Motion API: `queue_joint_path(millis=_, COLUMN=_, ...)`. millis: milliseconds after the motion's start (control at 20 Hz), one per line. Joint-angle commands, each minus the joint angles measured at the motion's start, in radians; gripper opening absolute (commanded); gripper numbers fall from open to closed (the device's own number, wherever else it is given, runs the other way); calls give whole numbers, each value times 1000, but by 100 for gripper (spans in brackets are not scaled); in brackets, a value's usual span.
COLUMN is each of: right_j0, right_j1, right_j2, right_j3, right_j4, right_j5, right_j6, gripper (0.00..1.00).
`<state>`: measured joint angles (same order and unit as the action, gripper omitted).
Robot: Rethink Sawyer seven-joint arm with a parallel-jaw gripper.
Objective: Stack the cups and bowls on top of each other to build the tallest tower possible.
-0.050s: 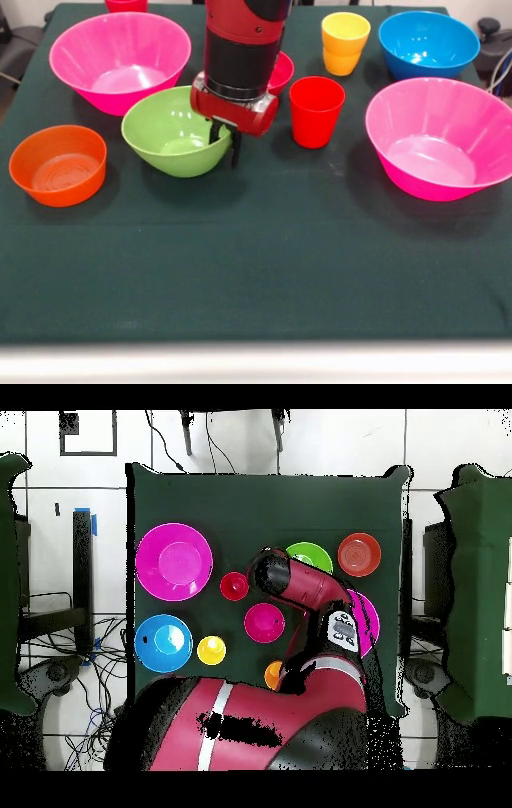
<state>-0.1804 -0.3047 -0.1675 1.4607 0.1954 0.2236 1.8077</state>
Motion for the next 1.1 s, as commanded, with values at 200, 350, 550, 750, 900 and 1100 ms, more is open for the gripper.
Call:
queue_joint_path(millis=200, right_j0=23, right_j1=70, right_j2=52, right_j3=-112, right_j4=42, right_j5=71, right_j6=150, gripper=0)
queue_joint_path(millis=350, right_j0=23, right_j1=86, right_j2=55, right_j3=-159, right_j4=56, right_j5=97, right_j6=148, gripper=0)
queue_joint_path(millis=550, right_j0=44, right_j1=113, right_j2=45, right_j3=-223, right_j4=88, right_j5=136, right_j6=173, gripper=0)
queue_joint_path(millis=750, right_j0=63, right_j1=120, right_j2=35, right_j3=-229, right_j4=111, right_j5=121, right_j6=189, gripper=0)
queue_joint_path(millis=900, right_j0=75, right_j1=124, right_j2=31, right_j3=-232, right_j4=123, right_j5=120, right_j6=197, gripper=0)
queue_joint_path(millis=1100, right_j0=84, right_j1=130, right_j2=34, right_j3=-232, right_j4=146, right_j5=107, right_j6=206, gripper=0)
